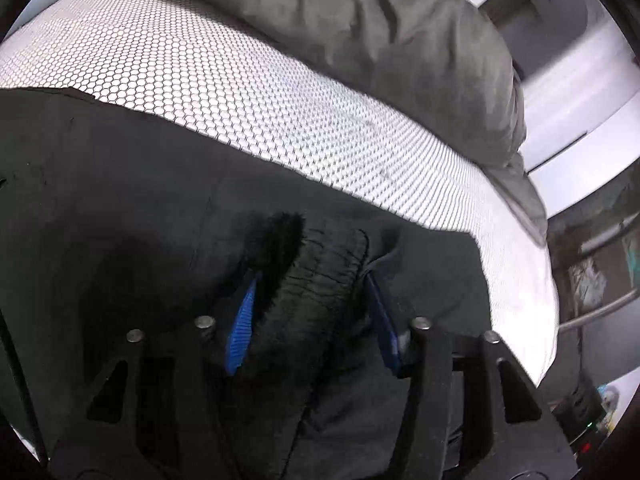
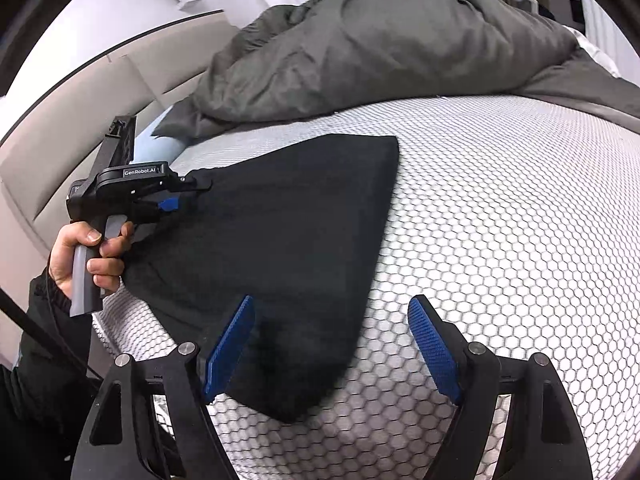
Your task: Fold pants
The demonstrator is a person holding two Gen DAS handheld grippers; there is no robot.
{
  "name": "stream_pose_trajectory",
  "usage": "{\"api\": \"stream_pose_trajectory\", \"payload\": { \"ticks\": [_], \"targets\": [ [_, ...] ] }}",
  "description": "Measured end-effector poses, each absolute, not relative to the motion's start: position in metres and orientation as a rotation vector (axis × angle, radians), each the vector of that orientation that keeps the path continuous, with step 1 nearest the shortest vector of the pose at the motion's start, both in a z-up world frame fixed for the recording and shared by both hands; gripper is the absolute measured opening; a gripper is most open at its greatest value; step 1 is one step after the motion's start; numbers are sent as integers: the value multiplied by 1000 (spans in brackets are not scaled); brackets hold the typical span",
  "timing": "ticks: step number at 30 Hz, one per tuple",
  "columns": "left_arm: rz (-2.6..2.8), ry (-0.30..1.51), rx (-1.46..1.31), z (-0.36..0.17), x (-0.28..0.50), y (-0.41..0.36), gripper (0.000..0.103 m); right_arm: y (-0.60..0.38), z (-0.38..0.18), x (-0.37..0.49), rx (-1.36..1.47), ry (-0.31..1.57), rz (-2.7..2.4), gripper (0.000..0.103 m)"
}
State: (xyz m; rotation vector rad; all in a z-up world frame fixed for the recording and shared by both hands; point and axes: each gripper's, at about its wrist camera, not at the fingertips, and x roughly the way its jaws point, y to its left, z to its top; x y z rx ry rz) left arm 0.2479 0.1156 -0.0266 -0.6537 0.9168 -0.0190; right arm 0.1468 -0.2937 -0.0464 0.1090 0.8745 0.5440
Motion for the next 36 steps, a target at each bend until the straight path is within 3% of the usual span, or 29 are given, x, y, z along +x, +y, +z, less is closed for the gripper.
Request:
{"api": "stream_pose_trajectory", "payload": {
  "ticks": [2, 3, 8, 10, 14, 16, 18, 20, 25, 29, 33, 36],
  "targets": [
    [-23, 877, -651, -20, 244, 118, 25, -295, -45, 148, 119, 872, 545, 81],
    [-30, 824, -655, -13, 243, 119, 12, -294, -45, 149, 119, 870, 547, 81],
    [58, 822, -660, -18, 244, 130, 17, -294, -45, 147, 112, 866, 545, 81],
    [101, 850, -686, -27, 240, 137, 27, -295, -46, 145, 106, 868, 535, 81],
    [141, 777, -624, -3, 208, 136, 35, -308, -41, 143, 130, 851, 494, 81],
    [138, 721, -603, 10, 183, 130, 60, -318, -36, 140, 166, 836, 489, 81],
    [81, 699, -580, 21, 167, 110, 76, -327, -35, 135, 207, 830, 502, 81],
    [4, 741, -518, 25, 162, 81, 78, -335, -38, 129, 276, 838, 532, 80],
    [-192, 870, -322, 1, 160, -11, 78, -328, -56, 116, 331, 899, 574, 53],
    [-298, 901, -168, -15, 149, -59, 78, -322, -67, 124, 406, 950, 611, 43],
    [-281, 955, -83, -31, 145, -66, 74, -315, -79, 132, 483, 1026, 645, 20],
    [-262, 969, -73, -30, 152, -59, 73, -308, -79, 122, 416, 1029, 642, 15]
  ]
}}
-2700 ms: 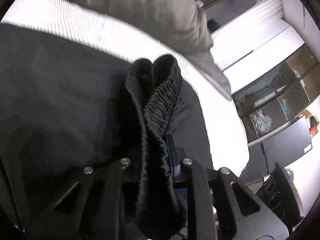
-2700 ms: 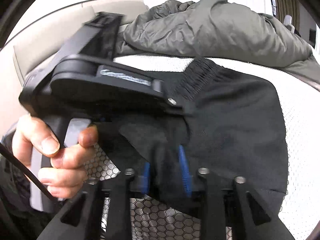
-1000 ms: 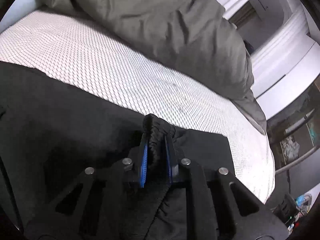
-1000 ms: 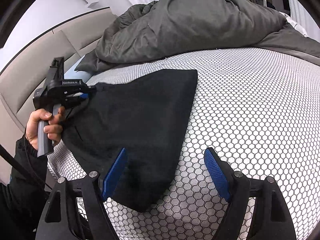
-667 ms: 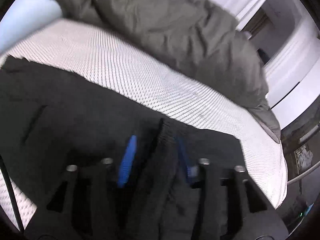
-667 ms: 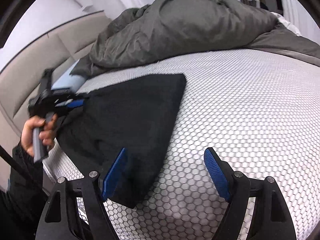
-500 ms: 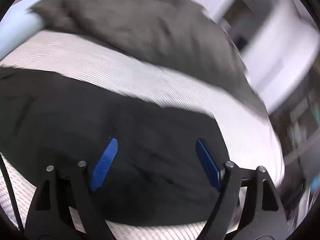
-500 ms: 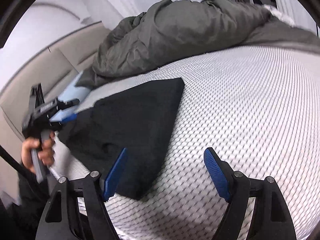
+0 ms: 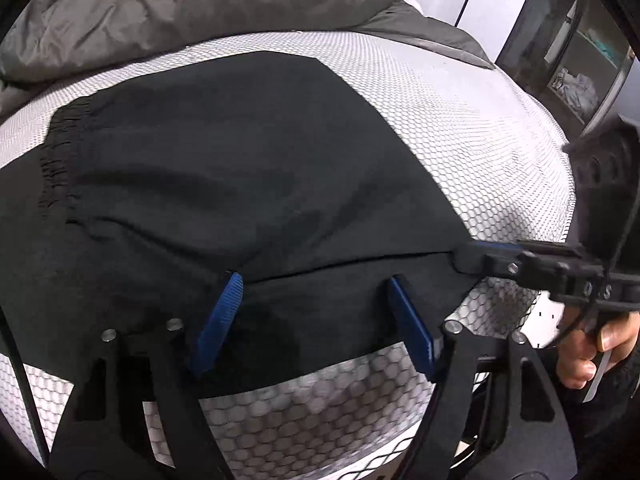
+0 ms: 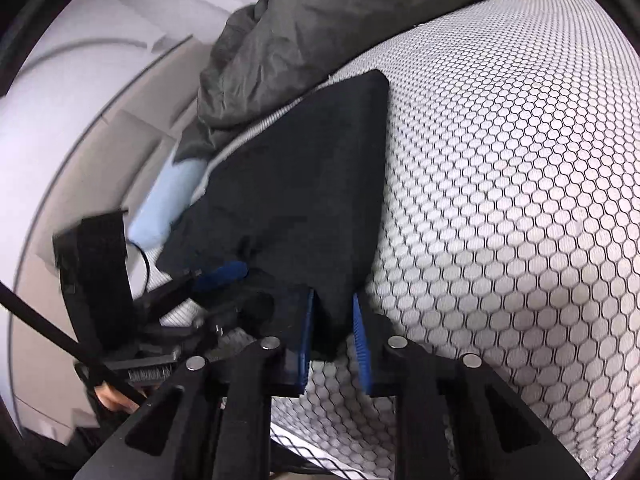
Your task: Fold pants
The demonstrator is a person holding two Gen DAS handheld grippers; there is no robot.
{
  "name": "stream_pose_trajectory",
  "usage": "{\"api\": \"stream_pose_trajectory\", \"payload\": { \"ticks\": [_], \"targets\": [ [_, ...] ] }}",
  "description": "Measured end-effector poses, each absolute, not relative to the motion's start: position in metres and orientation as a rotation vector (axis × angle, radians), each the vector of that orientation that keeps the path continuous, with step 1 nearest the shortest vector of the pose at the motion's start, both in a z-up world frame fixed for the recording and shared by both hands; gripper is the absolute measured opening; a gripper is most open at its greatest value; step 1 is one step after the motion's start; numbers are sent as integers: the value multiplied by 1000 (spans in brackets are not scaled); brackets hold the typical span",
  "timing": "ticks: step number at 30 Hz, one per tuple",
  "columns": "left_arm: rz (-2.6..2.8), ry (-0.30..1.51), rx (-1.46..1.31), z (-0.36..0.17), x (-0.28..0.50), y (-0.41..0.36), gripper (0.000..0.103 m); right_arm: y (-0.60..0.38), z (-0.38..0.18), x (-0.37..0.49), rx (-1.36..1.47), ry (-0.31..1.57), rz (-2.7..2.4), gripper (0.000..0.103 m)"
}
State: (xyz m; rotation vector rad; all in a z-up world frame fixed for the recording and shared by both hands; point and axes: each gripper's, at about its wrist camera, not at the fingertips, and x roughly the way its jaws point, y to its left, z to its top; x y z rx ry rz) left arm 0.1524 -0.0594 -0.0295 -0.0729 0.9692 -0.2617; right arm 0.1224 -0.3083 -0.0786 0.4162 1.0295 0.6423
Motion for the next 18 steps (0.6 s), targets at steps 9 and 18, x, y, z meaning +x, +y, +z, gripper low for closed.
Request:
{"api": "stream_pose_trajectory", "payload": {
  "ticks": [9, 18],
  "targets": [
    [-225, 934, -232, -3, 183, -49, 73, -325, -71, 95, 420, 973, 653, 21],
    [-205, 1039, -145, -18, 225, -103, 74, -331, -92, 112, 617, 1033, 672, 14]
  ]
}}
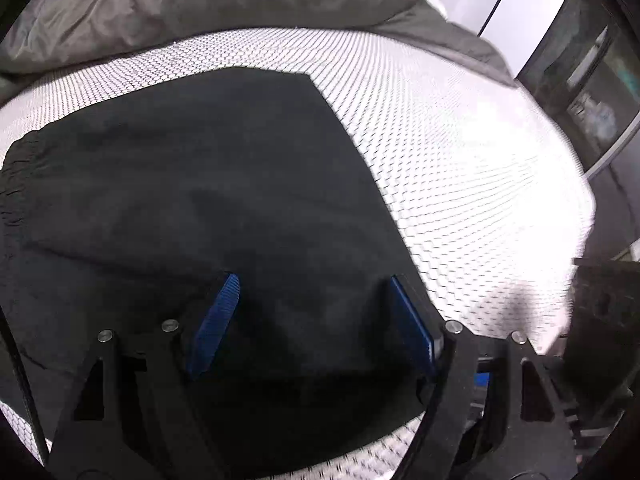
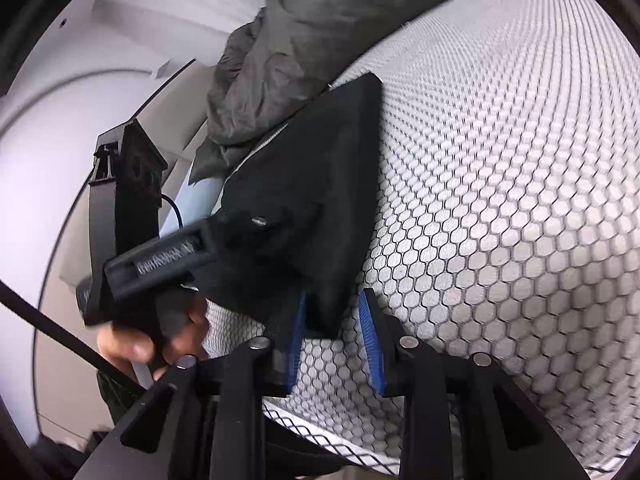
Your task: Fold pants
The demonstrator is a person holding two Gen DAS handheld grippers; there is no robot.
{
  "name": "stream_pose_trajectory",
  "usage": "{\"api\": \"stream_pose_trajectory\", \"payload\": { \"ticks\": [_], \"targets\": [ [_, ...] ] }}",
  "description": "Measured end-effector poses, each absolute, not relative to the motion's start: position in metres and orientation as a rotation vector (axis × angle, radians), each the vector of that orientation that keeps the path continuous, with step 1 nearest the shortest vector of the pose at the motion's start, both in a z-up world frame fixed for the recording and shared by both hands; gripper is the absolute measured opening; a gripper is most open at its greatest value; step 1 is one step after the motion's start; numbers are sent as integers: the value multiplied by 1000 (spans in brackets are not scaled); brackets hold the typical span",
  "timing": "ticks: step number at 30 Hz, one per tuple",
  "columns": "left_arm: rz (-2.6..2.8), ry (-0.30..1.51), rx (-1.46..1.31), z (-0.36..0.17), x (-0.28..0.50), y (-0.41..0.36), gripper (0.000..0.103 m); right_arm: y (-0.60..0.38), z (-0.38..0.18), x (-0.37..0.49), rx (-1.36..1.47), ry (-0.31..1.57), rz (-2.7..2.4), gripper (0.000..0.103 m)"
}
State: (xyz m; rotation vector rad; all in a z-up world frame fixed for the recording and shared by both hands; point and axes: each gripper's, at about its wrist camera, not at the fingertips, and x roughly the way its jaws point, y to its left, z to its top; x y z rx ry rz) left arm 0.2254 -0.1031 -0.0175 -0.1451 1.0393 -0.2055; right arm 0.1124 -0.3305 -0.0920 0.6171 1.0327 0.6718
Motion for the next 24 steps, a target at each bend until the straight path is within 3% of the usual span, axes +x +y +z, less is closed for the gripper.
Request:
{"api": "stream_pose_trajectory", "payload": {
  "ticks": [4, 19, 21, 22, 24],
  "targets": [
    [-191, 1031, -147, -23, 231, -101, 73, -328, -84, 97, 560, 1024, 686, 1],
    [-181, 1024, -246, -19, 229, -85, 73, -308, -82, 41, 439, 1005, 718, 1],
    [-198, 1015, -252, -13, 217, -83, 73, -315, -75, 38, 455, 980, 695, 10],
    [-217, 1002, -256, -9, 210, -81, 73, -322, -70, 37, 472, 957, 674, 23],
    [-226, 978, -251, -4, 197, -77, 73, -332, -64, 37, 499, 916, 648, 39]
  ]
}}
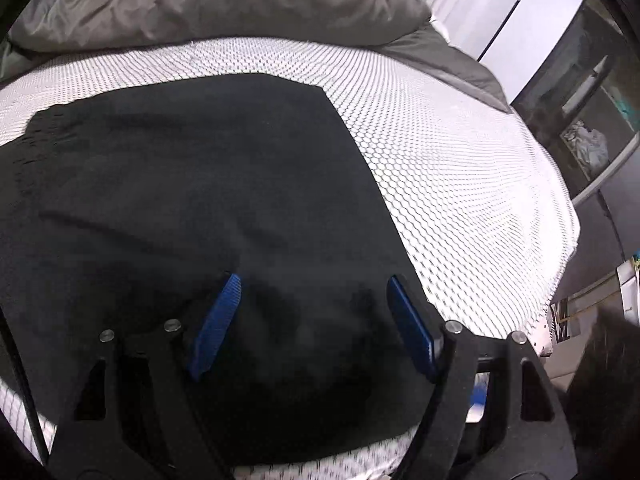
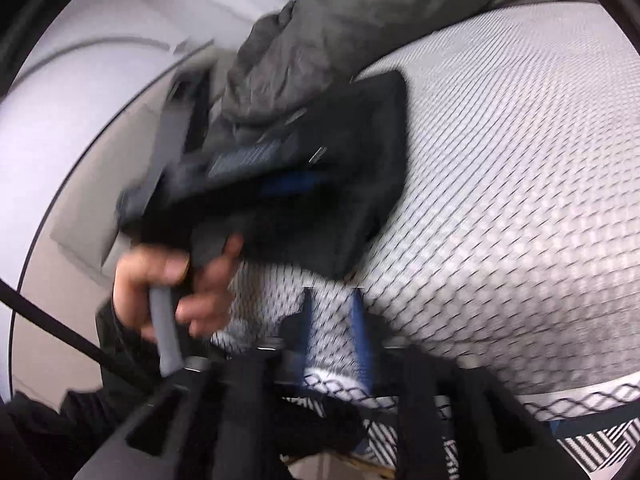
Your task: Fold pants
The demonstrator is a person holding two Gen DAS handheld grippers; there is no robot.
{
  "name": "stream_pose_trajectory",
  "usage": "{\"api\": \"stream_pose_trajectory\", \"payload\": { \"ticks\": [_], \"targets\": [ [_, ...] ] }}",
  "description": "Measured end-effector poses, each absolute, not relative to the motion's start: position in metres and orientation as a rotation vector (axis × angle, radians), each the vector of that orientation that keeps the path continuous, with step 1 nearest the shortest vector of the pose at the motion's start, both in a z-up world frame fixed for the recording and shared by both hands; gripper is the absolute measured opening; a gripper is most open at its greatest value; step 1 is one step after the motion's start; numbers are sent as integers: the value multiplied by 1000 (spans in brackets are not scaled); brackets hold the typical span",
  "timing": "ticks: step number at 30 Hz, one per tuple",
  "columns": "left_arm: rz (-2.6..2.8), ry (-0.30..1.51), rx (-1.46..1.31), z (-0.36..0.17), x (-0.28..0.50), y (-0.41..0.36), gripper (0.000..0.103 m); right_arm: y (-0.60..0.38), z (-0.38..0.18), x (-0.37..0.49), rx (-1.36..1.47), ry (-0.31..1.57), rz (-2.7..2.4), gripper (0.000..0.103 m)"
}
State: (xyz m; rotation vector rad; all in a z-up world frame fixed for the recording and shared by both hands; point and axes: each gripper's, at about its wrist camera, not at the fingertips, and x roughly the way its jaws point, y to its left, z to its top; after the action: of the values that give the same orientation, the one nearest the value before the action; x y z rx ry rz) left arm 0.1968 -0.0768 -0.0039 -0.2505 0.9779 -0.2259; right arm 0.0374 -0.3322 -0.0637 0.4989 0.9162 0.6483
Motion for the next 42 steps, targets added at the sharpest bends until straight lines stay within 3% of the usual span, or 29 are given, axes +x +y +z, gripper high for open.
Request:
{"api": "stream_pose_trajectory", "payload": {
  "ticks": [5, 6, 7, 9, 10, 17, 21, 27, 32, 35, 37, 42],
  "targets": [
    [-203, 946, -138, -6, 174, -72, 74, -326, -76, 65, 538, 954, 623, 40],
    [-193, 962, -138, -11, 174, -68, 73, -323, -82, 70, 559, 959, 628, 35],
    [-192, 978, -141, -18, 173, -64, 73, -321, -88, 73, 583, 973, 635, 21],
    [-201, 966, -124, -23, 169, -61, 73, -319, -93, 76, 609, 1001, 653, 5],
    [-206, 956, -101, -24, 167, -62, 74, -318, -92, 73, 605, 1001, 660, 3],
    [-167, 949, -91, -20, 161, -63, 74, -303, -87, 72, 516, 1019, 684, 3],
    [-307, 897, -131, -1, 135, -74, 74, -330, -71, 78, 561, 925, 622, 21],
    [-398, 741, 239, -6, 87, -134, 72, -360, -74, 97, 662, 968, 552, 22],
    [-342, 649, 516, -24, 70, -172, 59, -378, -78, 84, 693, 970, 558, 22],
    [-331, 599, 609, -36, 62, -186, 34, -383, -80, 79, 702, 980, 577, 22],
    [-341, 538, 684, -42, 52, -196, 11, -381, -79, 79, 705, 982, 593, 22],
    [-330, 515, 753, -56, 45, -207, 6, -366, -78, 104, 702, 1018, 648, 22]
  ]
}}
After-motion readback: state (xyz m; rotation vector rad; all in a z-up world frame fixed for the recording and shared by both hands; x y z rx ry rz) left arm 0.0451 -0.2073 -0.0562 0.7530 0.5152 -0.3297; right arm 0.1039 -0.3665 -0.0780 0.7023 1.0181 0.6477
